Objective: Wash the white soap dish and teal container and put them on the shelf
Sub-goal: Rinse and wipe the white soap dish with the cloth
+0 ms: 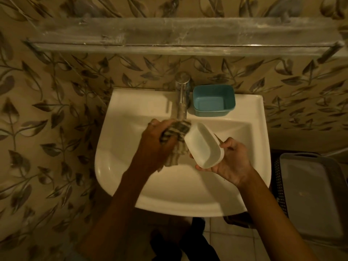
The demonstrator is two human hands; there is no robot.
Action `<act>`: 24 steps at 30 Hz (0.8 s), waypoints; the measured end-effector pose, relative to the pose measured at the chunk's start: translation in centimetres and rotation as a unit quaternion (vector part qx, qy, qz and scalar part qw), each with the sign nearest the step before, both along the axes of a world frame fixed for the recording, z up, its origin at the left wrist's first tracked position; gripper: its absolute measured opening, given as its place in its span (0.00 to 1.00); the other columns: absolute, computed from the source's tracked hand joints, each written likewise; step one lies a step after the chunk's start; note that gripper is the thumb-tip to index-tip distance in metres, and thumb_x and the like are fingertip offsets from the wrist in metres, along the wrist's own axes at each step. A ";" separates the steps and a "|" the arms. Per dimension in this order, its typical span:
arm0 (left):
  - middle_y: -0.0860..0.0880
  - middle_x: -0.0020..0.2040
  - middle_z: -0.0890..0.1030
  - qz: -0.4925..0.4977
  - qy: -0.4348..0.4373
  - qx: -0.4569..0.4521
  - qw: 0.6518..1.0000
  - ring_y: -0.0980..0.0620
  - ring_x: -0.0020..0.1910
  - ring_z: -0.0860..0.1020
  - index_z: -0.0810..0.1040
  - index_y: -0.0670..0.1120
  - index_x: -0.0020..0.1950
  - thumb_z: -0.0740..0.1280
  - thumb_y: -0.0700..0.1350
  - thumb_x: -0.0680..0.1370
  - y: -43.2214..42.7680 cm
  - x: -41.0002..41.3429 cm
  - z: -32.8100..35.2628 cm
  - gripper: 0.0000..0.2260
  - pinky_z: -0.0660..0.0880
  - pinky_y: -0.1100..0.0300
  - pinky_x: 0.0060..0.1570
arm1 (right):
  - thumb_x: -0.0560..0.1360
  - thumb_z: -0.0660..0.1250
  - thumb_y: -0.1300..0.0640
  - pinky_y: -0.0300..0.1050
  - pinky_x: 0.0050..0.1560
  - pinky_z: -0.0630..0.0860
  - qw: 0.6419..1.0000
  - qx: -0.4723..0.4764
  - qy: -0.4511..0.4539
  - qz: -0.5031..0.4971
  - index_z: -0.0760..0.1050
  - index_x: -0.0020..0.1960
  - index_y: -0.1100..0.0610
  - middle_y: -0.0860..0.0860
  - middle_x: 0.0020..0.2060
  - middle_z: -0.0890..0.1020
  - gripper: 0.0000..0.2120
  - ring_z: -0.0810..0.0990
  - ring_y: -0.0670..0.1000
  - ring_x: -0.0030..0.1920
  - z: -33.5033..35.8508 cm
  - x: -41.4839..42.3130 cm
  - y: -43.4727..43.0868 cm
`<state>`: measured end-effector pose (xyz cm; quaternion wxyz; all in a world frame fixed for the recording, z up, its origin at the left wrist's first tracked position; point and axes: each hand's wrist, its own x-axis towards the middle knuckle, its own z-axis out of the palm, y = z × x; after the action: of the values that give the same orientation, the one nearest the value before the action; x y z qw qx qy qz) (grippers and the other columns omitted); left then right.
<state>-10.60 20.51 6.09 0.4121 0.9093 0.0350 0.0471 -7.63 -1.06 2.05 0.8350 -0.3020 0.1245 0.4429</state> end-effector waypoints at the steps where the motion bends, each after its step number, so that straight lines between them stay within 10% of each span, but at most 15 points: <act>1: 0.48 0.53 0.73 -0.025 0.000 0.054 0.998 0.55 0.46 0.73 0.73 0.52 0.65 0.64 0.47 0.76 -0.8 -0.2 -0.1 0.17 0.73 0.65 0.46 | 0.64 0.58 0.55 0.58 0.46 0.78 1.000 -0.011 -0.008 0.008 0.72 0.67 0.53 0.62 0.57 0.77 0.31 0.77 0.65 0.55 0.1 -0.1 0.2; 12: 0.44 0.49 0.82 -0.144 -0.268 0.291 0.907 0.45 0.51 0.76 0.82 0.43 0.52 0.71 0.41 0.71 -4.6 -0.6 -1.8 0.10 0.79 0.52 0.44 | 0.63 0.56 0.55 0.55 0.41 0.76 0.999 -0.048 0.000 0.022 0.75 0.58 0.55 0.60 0.50 0.78 0.24 0.77 0.62 0.48 1.2 -1.7 -0.2; 24: 0.40 0.65 0.74 -0.076 0.020 0.386 0.919 0.39 0.61 0.72 0.76 0.46 0.62 0.72 0.44 0.71 -7.3 -0.4 -1.8 0.19 0.75 0.49 0.51 | 0.63 0.55 0.58 0.49 0.34 0.76 0.977 -0.188 -0.095 -0.018 0.79 0.59 0.48 0.56 0.49 0.81 0.27 0.78 0.60 0.45 1.7 -0.9 -0.8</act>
<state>-10.97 13.19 4.27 0.0304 0.9984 -0.0470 0.0077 -8.51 -1.83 3.70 0.7788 -0.4922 0.1312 0.3661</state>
